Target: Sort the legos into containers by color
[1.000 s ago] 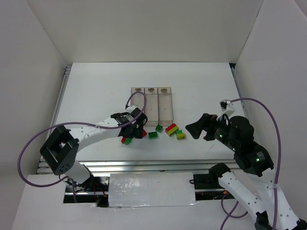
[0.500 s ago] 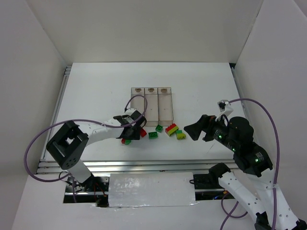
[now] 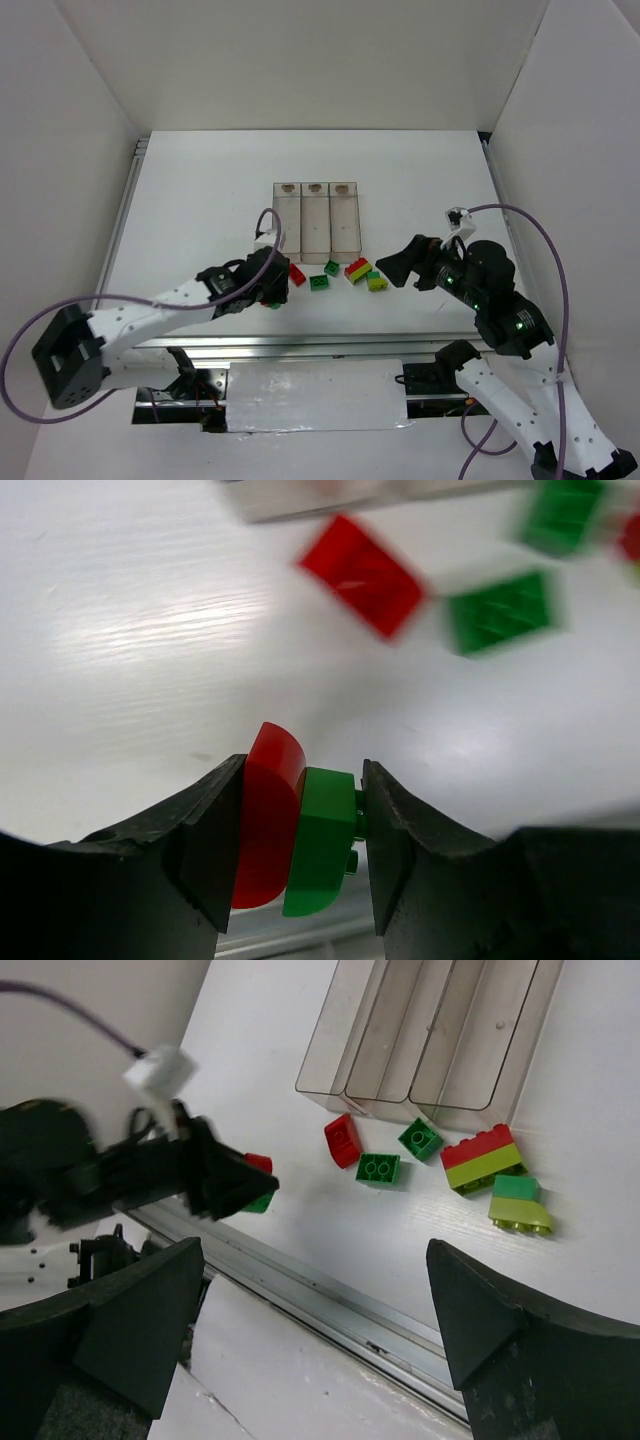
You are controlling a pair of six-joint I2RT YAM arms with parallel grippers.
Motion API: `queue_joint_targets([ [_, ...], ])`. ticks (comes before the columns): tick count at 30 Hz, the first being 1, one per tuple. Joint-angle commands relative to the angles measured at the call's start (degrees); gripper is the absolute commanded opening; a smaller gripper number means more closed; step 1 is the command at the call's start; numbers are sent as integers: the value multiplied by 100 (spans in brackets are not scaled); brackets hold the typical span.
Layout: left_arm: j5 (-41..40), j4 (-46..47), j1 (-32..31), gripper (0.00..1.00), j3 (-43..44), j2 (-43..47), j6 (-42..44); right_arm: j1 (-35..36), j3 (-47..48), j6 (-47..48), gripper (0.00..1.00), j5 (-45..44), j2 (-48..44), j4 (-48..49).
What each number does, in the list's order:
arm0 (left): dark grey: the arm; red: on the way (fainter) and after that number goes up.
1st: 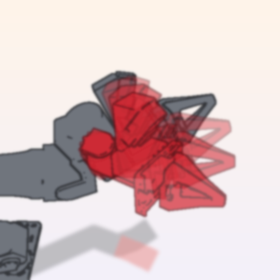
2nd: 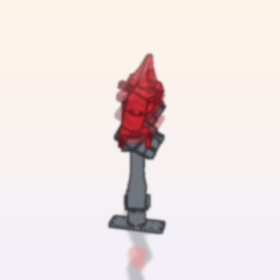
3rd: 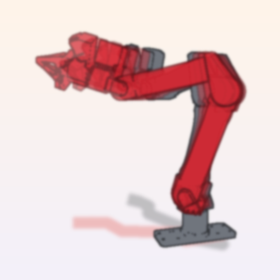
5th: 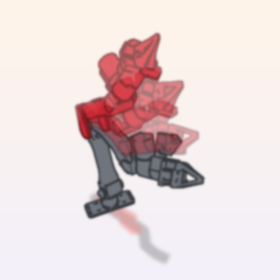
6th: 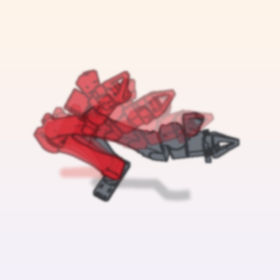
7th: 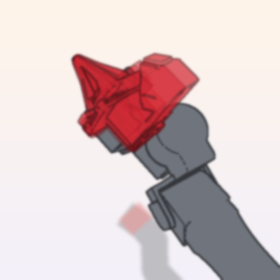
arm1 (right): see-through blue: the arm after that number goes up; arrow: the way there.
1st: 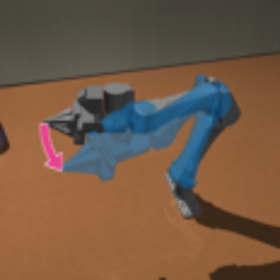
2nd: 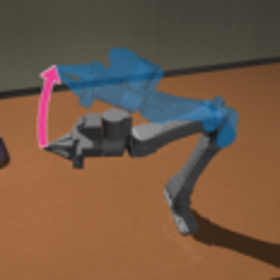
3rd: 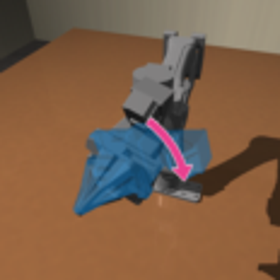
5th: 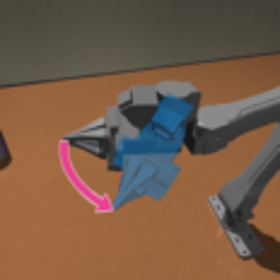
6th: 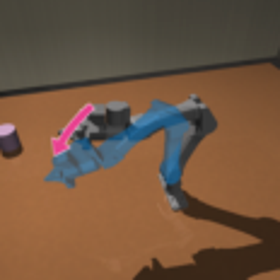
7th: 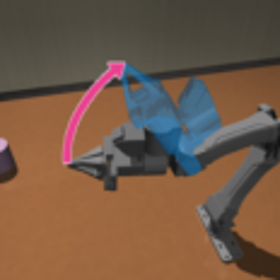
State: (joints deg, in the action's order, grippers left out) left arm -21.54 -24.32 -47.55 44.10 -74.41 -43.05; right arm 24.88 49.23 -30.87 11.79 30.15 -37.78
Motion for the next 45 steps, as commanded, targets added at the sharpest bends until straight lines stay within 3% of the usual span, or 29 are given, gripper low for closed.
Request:
queue_joint_targets([
  [1, 351, 882, -570, 0, -181, 1128, 445, 34, -334, -585, 100, 68, 227, 858],
  [6, 1124, 2614, -1019, 0, -999, 2606, 1403, 217, -608, -1386, 97, 947, 1184, 2054],
  [9, 1643, 2993, -1072, 0, -1044, 2792, 1869, 874, -170, -1439, 94, 598, 1826, 2065],
  [13, 1811, 2994, -1186, 0, -789, 2713, 2562, 1614, 446, -1386, 93, -9, 2538, 1818],
  [19, 1723, 2898, -1301, 0, -525, 2581, 3276, 2213, 667, -1465, 90, 42, 3093, 1923],
  [29, 1899, 3179, -1327, 0, -481, 2502, 3461, 2547, 623, -1448, 75, 104, 3436, 1976],
  [34, 1864, 3188, -1327, 0, -446, 2458, 3540, 2618, 526, -1395, 73, 648, 3655, 2160],
  [35, 1838, 3196, -1336, 0, -428, 2449, 3540, 2618, 509, -1395, 71, 762, 3699, 2213],
  [38, 1768, 3152, -1336, 0, -393, 2423, 3566, 2636, 491, -1395, 50, 1123, 3822, 2407],
  [39, 1759, 3135, -1336, 0, -376, 2431, 3566, 2653, 491, -1386, 37, 1158, 3858, 2450],
  [40, 1741, 3135, -1345, 0, -367, 2423, 3566, 2662, 482, -1395, 37, 1220, 3867, 2451],
  [41, 1697, 3126, -1345, 0, -367, 2431, 3558, 2645, 482, -1395, 21, 1229, 3858, 2494],
  [42, 1680, 3109, -1345, 2, -349, 2440, 3549, 2653, 473, -1386, 12, 1229, 3849, 2556],
  [43, 1662, 3100, -1345, 6, -340, 2440, 3540, 2653, 438, -1386, 8, 1281, 3832, 2626],
  [45, 1522, 3082, -1345, 35, -332, 2440, 3470, 2662, 403, -1343, 2, 1352, 3762, 2819],
])
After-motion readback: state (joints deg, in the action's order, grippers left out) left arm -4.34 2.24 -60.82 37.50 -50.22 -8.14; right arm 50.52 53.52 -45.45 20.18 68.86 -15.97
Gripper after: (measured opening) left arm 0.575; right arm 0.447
